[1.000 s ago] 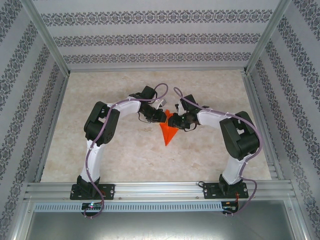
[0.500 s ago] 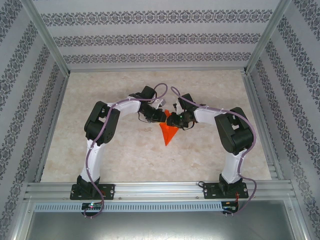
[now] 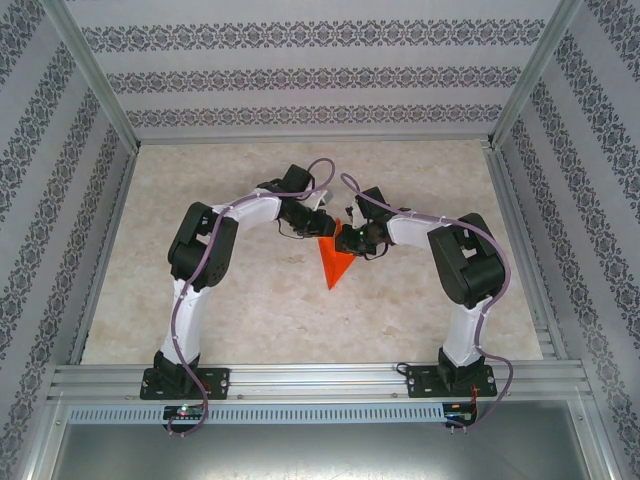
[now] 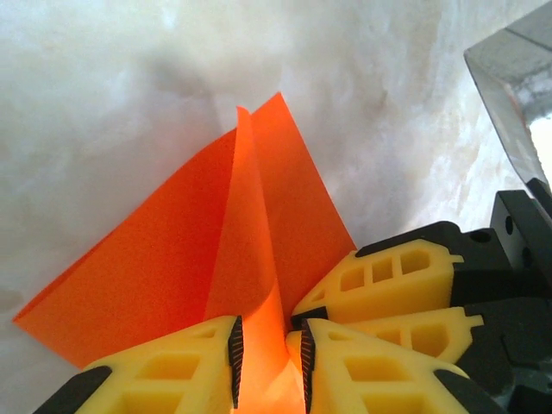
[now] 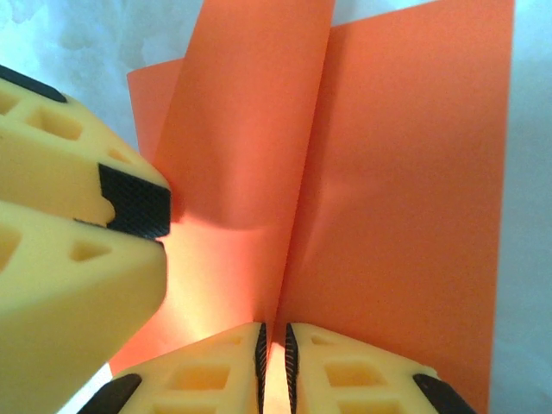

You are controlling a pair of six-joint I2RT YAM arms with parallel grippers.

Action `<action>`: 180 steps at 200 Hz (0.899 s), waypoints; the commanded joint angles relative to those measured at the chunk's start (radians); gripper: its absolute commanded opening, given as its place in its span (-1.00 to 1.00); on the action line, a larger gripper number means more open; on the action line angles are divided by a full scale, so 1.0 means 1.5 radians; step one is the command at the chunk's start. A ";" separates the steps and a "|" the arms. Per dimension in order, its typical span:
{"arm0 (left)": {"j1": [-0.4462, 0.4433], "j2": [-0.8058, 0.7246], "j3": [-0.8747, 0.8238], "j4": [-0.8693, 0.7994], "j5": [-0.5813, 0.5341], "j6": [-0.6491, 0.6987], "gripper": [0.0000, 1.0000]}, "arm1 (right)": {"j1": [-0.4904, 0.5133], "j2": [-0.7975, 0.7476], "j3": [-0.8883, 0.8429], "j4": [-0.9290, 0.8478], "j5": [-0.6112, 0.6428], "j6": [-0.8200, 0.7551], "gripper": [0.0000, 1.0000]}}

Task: Fold a paper plane with a square sheet of paper (pick it up from the middle)
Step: Fourth fold the wing at the center of the table.

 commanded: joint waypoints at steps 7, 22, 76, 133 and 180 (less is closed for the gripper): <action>0.011 -0.077 -0.005 -0.027 -0.052 0.000 -0.37 | 0.007 0.031 -0.015 -0.021 0.031 -0.011 -0.65; 0.010 -0.116 -0.029 -0.034 -0.078 0.000 -0.35 | 0.007 0.033 -0.016 -0.020 0.031 -0.009 -0.65; -0.010 -0.218 -0.195 0.036 -0.085 -0.066 -0.28 | 0.010 0.035 -0.017 -0.016 0.030 -0.005 -0.65; -0.075 -0.244 -0.295 0.147 -0.063 -0.136 -0.24 | 0.014 0.036 -0.010 -0.022 0.028 -0.001 -0.66; -0.109 -0.214 -0.301 0.168 -0.091 -0.156 -0.22 | 0.015 0.037 -0.008 -0.025 0.028 0.002 -0.65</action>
